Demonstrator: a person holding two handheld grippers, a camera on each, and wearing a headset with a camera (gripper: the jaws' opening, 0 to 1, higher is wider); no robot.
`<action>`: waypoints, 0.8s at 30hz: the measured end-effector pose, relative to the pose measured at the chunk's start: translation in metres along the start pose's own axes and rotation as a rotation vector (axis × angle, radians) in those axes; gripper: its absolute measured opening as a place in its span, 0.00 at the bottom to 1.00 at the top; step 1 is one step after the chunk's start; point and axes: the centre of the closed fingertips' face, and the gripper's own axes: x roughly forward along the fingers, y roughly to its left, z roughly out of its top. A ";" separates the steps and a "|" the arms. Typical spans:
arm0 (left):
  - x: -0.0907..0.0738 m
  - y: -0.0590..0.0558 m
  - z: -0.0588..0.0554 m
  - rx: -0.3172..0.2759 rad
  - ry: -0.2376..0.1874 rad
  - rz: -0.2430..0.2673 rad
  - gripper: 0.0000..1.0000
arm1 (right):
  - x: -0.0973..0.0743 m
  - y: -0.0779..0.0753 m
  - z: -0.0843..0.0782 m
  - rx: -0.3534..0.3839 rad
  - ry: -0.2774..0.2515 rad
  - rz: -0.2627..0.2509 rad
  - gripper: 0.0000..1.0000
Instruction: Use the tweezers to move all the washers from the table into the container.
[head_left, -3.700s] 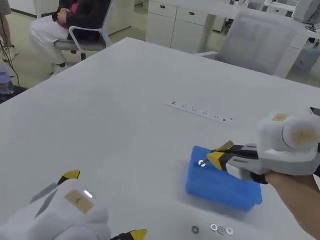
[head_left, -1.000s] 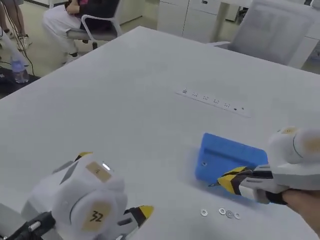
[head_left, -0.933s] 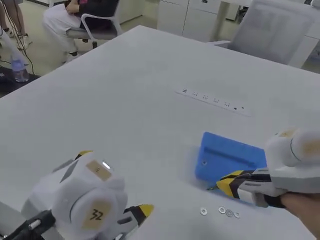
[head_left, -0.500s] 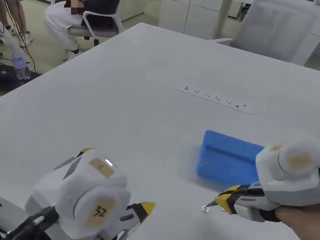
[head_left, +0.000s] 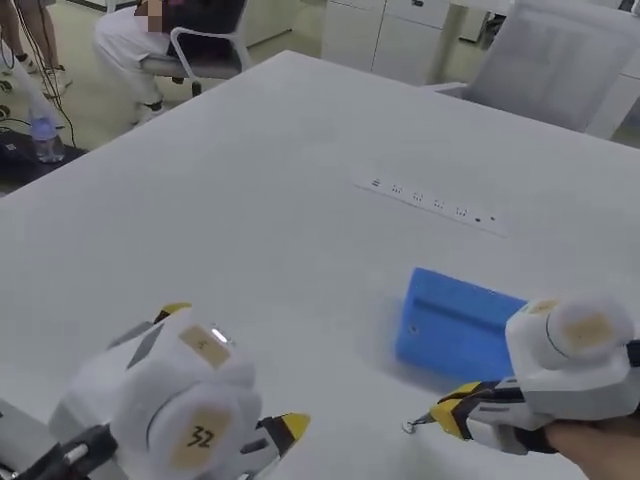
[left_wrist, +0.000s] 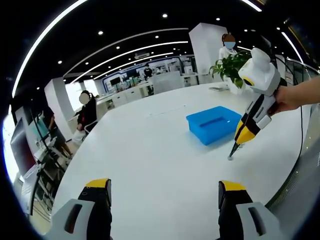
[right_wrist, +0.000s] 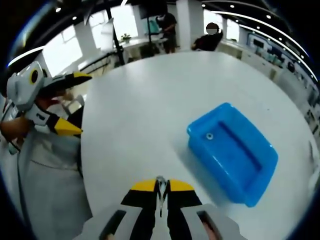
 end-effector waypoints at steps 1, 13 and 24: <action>0.000 0.000 0.000 0.001 0.001 0.000 0.90 | 0.000 0.000 0.000 -0.009 0.006 -0.001 0.03; 0.000 0.000 -0.001 0.005 0.005 0.001 0.90 | 0.007 -0.005 0.006 -0.061 0.108 0.015 0.03; 0.000 0.002 -0.002 -0.001 0.007 0.005 0.90 | 0.017 -0.003 0.019 -0.141 0.177 0.024 0.03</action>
